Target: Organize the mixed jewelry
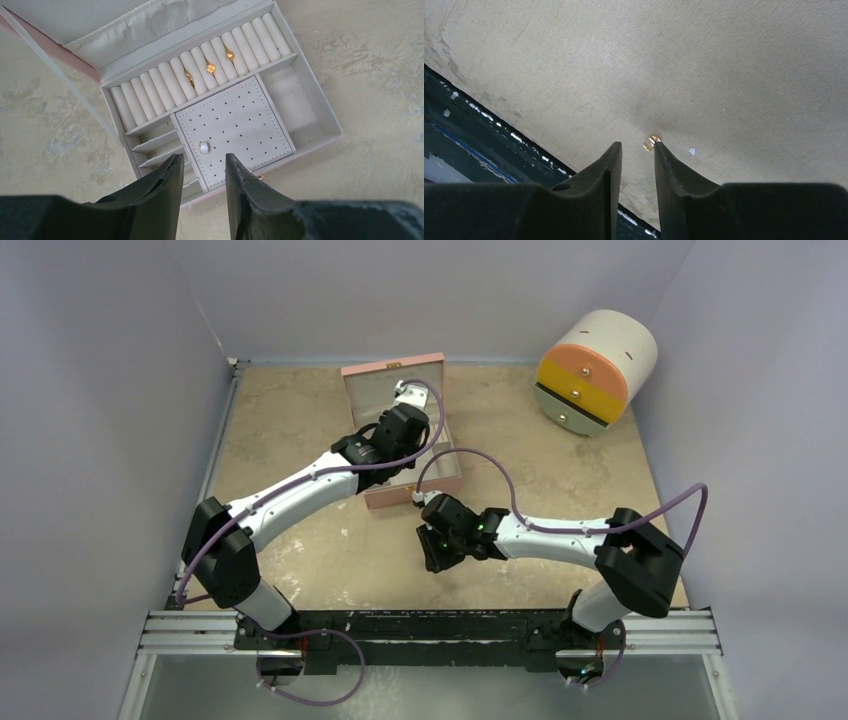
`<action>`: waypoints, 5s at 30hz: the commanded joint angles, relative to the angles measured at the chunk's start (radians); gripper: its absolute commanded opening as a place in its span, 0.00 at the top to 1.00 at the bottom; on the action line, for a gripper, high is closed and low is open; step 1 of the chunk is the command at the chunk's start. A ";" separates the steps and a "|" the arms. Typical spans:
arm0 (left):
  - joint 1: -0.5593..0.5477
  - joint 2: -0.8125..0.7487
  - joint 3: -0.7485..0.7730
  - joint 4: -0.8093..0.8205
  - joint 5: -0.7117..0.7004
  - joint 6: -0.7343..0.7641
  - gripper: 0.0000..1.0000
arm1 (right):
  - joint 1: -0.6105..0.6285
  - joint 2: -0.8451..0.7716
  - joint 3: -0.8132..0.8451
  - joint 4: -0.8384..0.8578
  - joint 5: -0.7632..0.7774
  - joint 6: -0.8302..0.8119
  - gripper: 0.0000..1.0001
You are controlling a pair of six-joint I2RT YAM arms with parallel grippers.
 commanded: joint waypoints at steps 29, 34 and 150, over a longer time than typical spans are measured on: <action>-0.012 -0.015 0.006 0.033 -0.026 -0.009 0.65 | 0.020 0.072 0.073 -0.073 0.075 0.009 0.85; -0.012 -0.014 0.006 0.033 -0.026 -0.009 0.65 | 0.022 0.071 0.074 -0.075 0.082 0.009 0.95; -0.017 -0.599 -0.389 0.851 1.241 -0.725 0.63 | 0.022 -0.871 -0.230 0.995 -0.227 -0.581 1.00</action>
